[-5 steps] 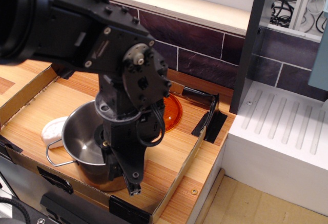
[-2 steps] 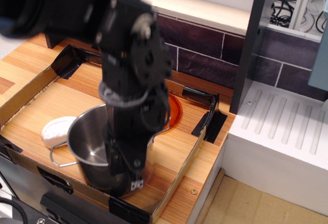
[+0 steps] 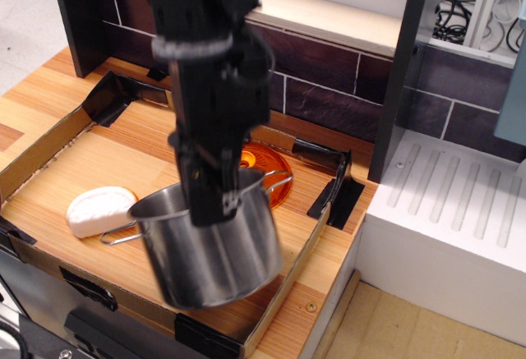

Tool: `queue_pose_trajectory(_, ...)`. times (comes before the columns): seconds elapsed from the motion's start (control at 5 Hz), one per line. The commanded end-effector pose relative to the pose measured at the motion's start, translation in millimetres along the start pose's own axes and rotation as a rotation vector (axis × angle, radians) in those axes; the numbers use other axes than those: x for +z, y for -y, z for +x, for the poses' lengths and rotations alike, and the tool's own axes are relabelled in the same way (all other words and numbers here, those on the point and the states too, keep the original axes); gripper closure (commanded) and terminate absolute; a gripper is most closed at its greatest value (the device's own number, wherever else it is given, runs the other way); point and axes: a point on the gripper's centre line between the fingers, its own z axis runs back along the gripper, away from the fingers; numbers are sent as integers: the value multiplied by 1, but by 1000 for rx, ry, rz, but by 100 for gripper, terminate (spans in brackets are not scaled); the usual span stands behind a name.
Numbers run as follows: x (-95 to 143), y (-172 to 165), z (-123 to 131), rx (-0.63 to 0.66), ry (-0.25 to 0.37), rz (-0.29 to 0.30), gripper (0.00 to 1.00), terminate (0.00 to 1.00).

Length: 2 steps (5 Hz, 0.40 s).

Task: Topple metal pot

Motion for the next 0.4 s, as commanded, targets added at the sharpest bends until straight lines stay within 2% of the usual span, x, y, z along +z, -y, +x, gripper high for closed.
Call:
queue_pose_trajectory(0.0, 14, -28, -3, 101, -18, -319, 100, 0)
queue_pose_trajectory(0.2, 4, -44, -5, 139, -20, -423, 100, 0)
